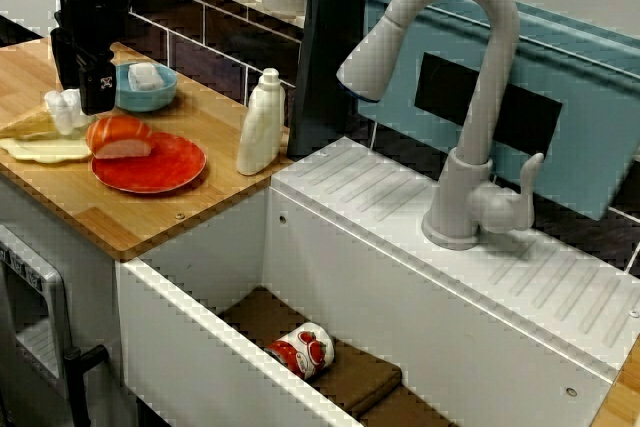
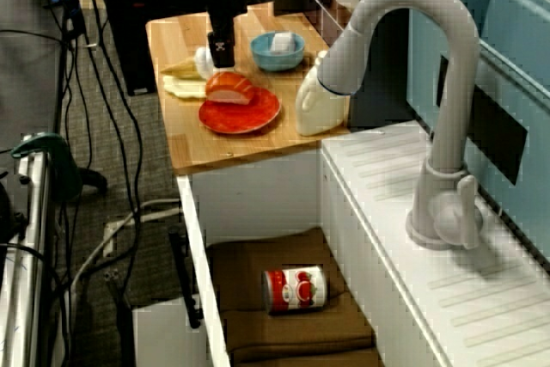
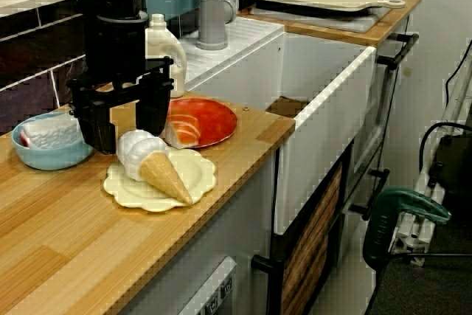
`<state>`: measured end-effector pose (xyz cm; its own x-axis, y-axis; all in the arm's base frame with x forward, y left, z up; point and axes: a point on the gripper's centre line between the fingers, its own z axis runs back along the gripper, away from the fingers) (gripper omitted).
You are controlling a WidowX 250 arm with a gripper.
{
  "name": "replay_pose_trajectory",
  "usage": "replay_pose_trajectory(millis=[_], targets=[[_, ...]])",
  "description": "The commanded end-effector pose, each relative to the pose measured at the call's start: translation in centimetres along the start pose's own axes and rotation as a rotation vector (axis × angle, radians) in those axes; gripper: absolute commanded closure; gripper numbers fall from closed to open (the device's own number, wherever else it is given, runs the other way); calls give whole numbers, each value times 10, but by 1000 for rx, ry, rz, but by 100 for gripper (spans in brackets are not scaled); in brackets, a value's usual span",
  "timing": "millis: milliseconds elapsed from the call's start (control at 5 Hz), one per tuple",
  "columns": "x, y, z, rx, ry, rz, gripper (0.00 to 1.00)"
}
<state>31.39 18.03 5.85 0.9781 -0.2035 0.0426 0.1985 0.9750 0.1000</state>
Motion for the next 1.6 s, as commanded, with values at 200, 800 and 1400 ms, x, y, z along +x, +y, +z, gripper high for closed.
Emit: replay_pose_trajectory(millis=[200,800,1400], targets=[[27,-4,30,-20,-26,-21,0],[23,-25,52,-59,-50,-109,0],[7,-41,55,-66,-102,-162,0]])
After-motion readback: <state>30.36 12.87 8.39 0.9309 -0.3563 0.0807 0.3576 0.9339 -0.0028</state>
